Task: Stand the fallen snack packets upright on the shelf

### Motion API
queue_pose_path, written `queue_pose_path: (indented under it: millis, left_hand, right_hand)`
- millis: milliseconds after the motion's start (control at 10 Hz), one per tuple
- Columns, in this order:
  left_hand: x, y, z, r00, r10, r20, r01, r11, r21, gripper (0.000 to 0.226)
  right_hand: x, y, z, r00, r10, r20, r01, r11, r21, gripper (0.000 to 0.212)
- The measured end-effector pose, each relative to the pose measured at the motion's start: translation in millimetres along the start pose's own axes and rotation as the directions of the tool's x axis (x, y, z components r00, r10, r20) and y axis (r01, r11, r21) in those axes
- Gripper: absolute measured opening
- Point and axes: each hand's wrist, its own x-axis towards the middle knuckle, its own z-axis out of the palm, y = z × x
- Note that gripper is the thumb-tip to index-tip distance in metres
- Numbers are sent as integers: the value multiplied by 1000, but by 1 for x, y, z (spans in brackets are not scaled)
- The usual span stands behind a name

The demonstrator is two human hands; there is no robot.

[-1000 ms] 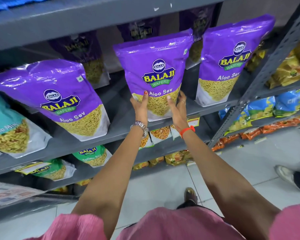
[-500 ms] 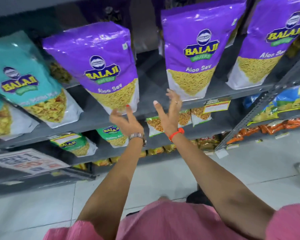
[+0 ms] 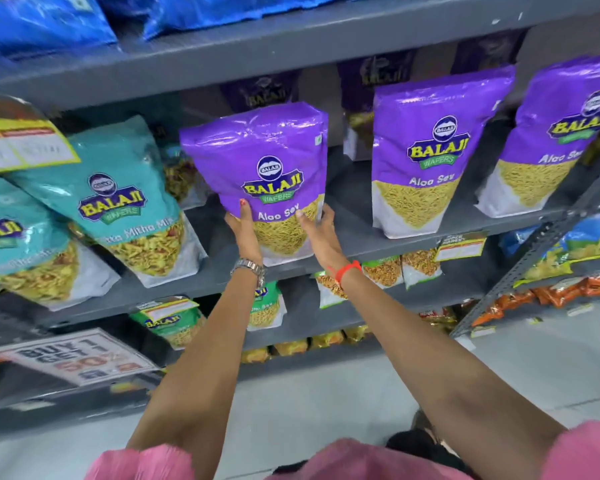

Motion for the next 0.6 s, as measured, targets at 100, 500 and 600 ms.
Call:
queue_pose_path:
  millis: [100, 500, 600]
  left_hand:
    - [-5, -1, 4, 999, -24, 39, 24, 1000, 8, 53]
    - [-9, -2, 8, 999, -36, 9, 36, 999, -21, 58]
    - [-24, -4, 7, 986, 60, -156, -44, 994, 100, 70]
  right_hand:
    - [4, 4, -9, 1000, -13, -2, 13, 1000, 28, 62]
    - [-3, -2, -18, 1000, 21, 11, -20, 990, -137, 82]
    - [-19, -2, -30, 990, -141, -2, 127, 900, -416, 84]
